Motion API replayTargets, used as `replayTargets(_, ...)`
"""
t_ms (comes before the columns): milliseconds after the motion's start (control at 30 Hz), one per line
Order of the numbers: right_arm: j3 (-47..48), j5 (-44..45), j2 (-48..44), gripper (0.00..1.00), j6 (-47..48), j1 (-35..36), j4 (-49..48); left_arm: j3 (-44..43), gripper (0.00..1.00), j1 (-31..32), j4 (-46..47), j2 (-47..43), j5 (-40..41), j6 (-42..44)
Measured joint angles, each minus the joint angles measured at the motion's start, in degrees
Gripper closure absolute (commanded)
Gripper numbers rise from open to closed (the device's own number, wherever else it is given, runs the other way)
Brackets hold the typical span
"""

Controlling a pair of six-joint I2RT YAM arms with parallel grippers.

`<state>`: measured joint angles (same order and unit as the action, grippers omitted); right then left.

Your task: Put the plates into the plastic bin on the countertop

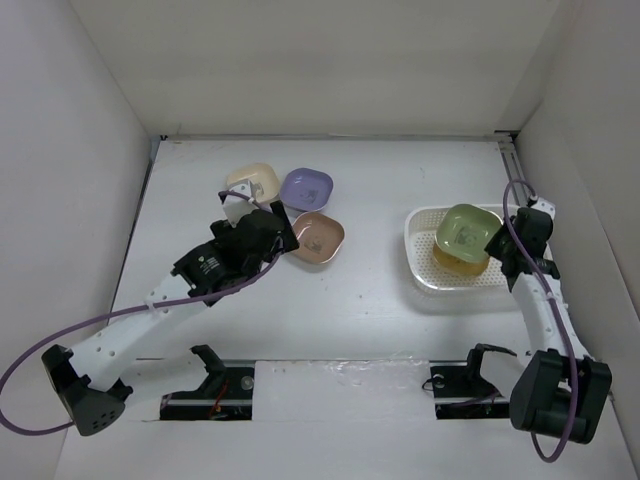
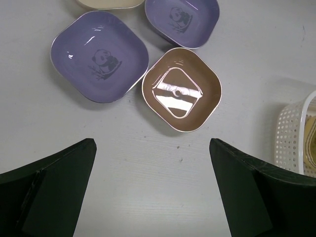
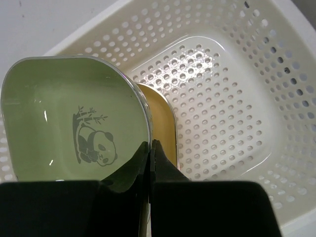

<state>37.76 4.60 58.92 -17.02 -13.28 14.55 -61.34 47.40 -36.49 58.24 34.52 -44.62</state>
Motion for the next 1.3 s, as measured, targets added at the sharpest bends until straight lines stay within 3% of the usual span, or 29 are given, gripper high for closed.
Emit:
replayTargets(133, 0.0, -2.29, 2.32, 1.0, 1.49, -0.5, 0.04, 0.17, 0.0, 0.0, 0.26, -0.07, -0.11, 0.22)
replayTargets(167, 0.0, -2.82, 2.67, 0.94, 1.77, -0.57, 0.04, 0.28, 0.0, 0.0, 0.26, -0.22, -0.17, 0.24)
replayTargets(233, 0.0, -3.63, 2.99, 0.65, 2.1, -0.63, 0.02, 0.48, 0.0, 0.0, 0.26, -0.61, -0.2, 0.35)
replayTargets(300, 0.0, -4.33, 2.6, 0.24, 2.16, -0.63, 0.2, 0.5, 0.0, 0.0, 0.26, -0.94, -0.2, 0.59)
replayTargets(400, 0.0, -5.77, -0.57, 0.02, 2.73, -0.2, 0.66, 0.5, 0.0, 0.0, 0.24, -1.11, -0.2, 0.72)
replayTargets(533, 0.52, -6.86, -8.24, 0.0, 2.91, 5.25, 0.87, 0.57, 0.0, 0.0, 0.33, -1.11, -0.2, 0.68)
replayTargets(633, 4.07, -6.21, -8.04, 0.0, 2.82, 17.03, 0.76, 1.01, 0.0, 0.0, 0.68, -1.07, -0.48, 0.57)
replayTargets(800, 13.64, -1.97, 5.53, 0.0, 2.1, 37.7, -2.6, 1.84, 0.0, 0.0, 1.36, 0.22, -0.46, -1.51)
replayTargets(900, 20.74, 0.02, 17.68, 0.0, 2.51, 44.65, -3.06, 3.78, 0.0, -1.05, 3.37, 1.53, -0.44, -3.1)
replayTargets(1100, 37.05, 0.35, 40.24, 0.06, 5.42, 47.32, -3.15, 5.95, 0.0, -12.26, 7.13, 6.19, -5.6, -4.59)
replayTargets(1300, 45.0, -2.67, 53.51, 0.12, 8.55, 47.63, -2.47, 6.47, 0.0, -12.74, 8.13, 4.76, -6.27, -5.46)
